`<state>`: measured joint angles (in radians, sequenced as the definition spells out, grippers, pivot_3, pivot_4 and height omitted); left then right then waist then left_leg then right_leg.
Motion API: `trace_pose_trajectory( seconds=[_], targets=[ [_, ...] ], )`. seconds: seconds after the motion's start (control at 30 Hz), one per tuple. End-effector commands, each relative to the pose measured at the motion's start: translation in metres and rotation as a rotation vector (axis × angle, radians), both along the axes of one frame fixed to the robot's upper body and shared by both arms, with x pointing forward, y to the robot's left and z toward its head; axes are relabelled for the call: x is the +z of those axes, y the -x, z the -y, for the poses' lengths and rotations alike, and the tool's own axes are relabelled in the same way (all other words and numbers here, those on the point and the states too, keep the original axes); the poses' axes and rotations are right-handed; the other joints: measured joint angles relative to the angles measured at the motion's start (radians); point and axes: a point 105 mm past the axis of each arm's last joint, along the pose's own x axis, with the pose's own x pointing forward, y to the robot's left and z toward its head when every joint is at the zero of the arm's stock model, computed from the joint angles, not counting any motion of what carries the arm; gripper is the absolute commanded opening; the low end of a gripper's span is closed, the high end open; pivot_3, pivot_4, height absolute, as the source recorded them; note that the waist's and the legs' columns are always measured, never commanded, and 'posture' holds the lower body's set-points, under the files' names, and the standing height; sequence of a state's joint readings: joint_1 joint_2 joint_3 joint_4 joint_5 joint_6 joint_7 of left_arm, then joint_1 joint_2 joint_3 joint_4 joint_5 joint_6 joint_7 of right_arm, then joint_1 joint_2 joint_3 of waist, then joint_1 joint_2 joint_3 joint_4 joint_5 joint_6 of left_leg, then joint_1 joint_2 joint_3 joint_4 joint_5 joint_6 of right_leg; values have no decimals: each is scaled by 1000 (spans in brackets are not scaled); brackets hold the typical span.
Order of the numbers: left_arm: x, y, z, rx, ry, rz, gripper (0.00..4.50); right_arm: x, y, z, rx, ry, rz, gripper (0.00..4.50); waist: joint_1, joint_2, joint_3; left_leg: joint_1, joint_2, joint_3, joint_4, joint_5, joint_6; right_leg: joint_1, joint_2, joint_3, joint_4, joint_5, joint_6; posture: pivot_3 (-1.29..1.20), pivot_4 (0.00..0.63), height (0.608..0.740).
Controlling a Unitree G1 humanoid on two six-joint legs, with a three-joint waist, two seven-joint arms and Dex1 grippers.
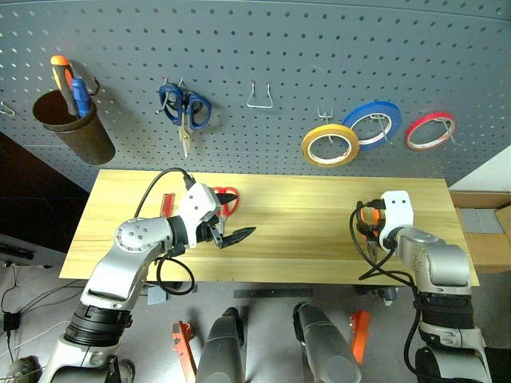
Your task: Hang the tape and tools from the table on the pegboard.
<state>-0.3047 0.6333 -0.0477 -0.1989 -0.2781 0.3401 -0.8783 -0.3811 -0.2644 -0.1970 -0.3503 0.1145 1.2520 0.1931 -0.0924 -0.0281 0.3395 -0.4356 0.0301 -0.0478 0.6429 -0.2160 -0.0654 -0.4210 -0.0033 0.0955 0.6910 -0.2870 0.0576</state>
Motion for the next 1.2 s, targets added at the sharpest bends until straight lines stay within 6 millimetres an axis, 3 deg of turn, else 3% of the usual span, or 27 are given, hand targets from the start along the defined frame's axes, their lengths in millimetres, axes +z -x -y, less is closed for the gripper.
trace_pose_trajectory(
  seconds=[0.03, 0.13, 0.27, 0.5, 0.63, 0.9, 1.2],
  targets=[
    [15, 3, -5, 19, 59, 27, 4500, 49, 37, -43, 98, -42, 157, 2566, 0, 0, 0, 0, 0, 0, 0, 0, 0, 0, 1, 0, 0, 0, 0, -138, 323, 740],
    [17, 3, -7, 30, 82, 19, 4500, 61, 57, -72, 183, -57, 199, 2565, -2, 0, 0, 0, 2, -1, -2, 0, 0, -1, 2, -1, -1, 0, 0, -144, 325, 740],
    [21, 2, -15, 73, 139, -1, 4500, 110, 63, -113, 348, -27, 424, 2565, -6, 0, 0, -1, 0, 0, -1, 0, 0, -1, -1, 1, -3, 0, 0, -143, 327, 740],
    [24, 12, -29, 99, 137, -18, 4500, 163, 49, -130, 424, 7, 647, 2565, -7, 0, 0, -1, 0, 0, -3, 0, 0, -2, -2, -1, -3, 0, 0, -118, 324, 740],
    [26, 12, -34, 131, 142, -5, 4500, 187, 30, -135, 414, -10, 734, 2565, -7, 0, 0, -1, 1, -1, -4, 0, 0, -2, -1, -2, -4, 0, 0, -105, 316, 740],
    [40, 4, -42, 199, 184, 52, 4500, 220, 0, -155, 430, -74, 866, 2564, -4, 0, 0, -2, 0, 0, -3, 0, 0, -2, -2, -2, -4, 0, 0, -70, 304, 740],
    [45, 6, -51, 250, 202, 70, 4500, 250, -9, -186, 457, -200, 958, 2563, 2, 0, 0, -2, 1, -1, -4, 0, 0, -3, -3, -3, -3, 0, -1, -33, 286, 740]
  ],
)
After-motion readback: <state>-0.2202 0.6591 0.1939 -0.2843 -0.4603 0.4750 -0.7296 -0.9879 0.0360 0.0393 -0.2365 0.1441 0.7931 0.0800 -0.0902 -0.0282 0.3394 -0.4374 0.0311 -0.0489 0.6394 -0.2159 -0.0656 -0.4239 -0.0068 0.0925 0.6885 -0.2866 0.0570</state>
